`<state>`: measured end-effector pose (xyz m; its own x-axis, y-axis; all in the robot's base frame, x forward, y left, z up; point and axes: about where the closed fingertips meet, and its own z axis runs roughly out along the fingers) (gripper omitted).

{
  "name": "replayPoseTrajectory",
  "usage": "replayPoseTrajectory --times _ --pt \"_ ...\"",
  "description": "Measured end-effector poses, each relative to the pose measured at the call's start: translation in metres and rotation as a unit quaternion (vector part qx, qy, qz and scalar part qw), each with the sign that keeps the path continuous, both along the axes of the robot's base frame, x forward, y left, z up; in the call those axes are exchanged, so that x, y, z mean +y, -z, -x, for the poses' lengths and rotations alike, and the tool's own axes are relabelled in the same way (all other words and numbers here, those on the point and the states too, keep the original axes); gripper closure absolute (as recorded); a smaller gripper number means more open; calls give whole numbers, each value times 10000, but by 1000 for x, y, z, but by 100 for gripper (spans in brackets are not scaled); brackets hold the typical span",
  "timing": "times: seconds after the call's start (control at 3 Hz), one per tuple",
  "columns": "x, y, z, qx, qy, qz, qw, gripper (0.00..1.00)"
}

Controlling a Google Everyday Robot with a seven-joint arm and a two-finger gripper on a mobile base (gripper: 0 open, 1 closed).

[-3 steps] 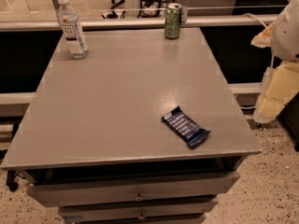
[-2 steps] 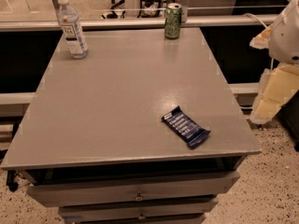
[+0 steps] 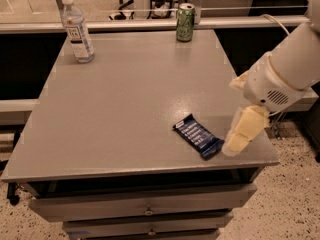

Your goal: Move rxbar blueberry near green can

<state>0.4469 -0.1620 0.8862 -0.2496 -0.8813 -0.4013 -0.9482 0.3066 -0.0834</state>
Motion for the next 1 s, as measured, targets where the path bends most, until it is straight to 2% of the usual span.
replayPoseTrajectory --times 0.33,0.67,1.0 --pt "34 35 0 150 -110 -533 9984 0" --pt "58 36 3 3 -197 -904 9957 0" --pt "70 34 10 -277 -292 -987 9943 0"
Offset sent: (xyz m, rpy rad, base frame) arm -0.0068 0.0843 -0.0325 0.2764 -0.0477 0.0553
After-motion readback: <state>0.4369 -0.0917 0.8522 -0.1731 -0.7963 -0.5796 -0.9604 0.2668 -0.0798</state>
